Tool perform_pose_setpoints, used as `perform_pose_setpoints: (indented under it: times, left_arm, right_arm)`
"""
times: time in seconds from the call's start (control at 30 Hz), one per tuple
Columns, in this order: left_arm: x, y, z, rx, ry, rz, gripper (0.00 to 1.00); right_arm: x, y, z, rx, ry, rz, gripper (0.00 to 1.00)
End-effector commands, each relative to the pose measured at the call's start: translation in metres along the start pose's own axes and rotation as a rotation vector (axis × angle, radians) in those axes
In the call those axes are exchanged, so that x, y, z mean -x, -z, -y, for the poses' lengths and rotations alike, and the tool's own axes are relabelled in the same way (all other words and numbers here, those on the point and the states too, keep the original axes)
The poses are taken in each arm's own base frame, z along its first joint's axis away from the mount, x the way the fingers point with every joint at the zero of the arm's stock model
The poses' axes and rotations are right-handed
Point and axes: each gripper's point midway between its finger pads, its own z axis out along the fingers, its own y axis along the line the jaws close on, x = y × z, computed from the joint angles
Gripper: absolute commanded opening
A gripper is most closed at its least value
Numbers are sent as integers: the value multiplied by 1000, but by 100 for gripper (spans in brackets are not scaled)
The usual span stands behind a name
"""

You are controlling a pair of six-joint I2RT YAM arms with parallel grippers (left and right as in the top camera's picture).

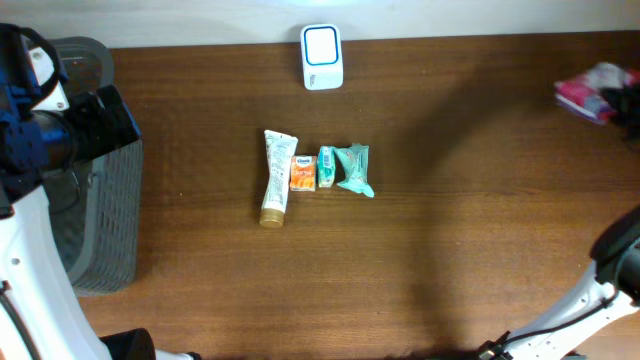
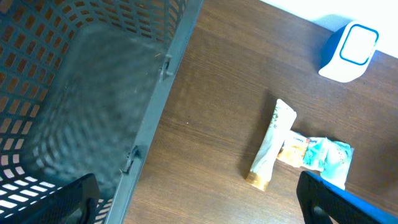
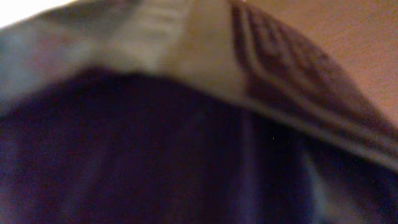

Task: Scan the item barcode
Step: 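Carry the pink tissue pack to the right edge of the table, then set the pink pack down at the right edge and open the right gripper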

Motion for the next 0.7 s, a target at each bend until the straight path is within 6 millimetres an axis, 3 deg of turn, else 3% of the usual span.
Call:
perform_pose_setpoints:
  times: [0.0, 0.03, 0.17, 0.2, 0.3, 0.33, 0.37, 0.4, 0.43, 0.47, 0.5, 0.67]
  left_arm:
    - [0, 2, -2, 4, -10, 7, 99]
    - [0, 2, -2, 4, -10, 7, 99]
    - [0, 2, -2, 4, -10, 7, 99]
    - [0, 2, -2, 4, -10, 7, 99]
    - [0, 2, -2, 4, -10, 7, 99]
    - [0, 2, -2, 4, -10, 7, 99]
    - [0, 2, -2, 5, -9, 7, 99]
    - [0, 2, -2, 5, -9, 7, 99]
    - [0, 2, -2, 5, -9, 7, 99]
    - [0, 2, -2, 5, -9, 7, 99]
    - [0, 2, -2, 5, -9, 7, 99]
    - [0, 2, -2, 5, -9, 7, 99]
  right_arm:
    - [33, 36, 49, -247, -46, 177, 4]
    - [42, 48, 77, -398, -64, 254, 4]
    - [56, 53, 77, -416, -44, 319, 4]
    - [58, 51, 73, -394, -36, 322, 4]
    - [46, 35, 27, -153, 165, 198, 9]
    - [45, 35, 28, -156, 162, 192, 10]
    - [43, 33, 31, -163, 153, 181, 21]
    - [40, 31, 36, -174, 141, 165, 39]
    - [35, 30, 40, -187, 125, 144, 65]
    - [33, 30, 41, -187, 123, 138, 74]
    - [31, 30, 41, -187, 146, 123, 81]
    - [14, 34, 25, -93, 178, 41, 88]
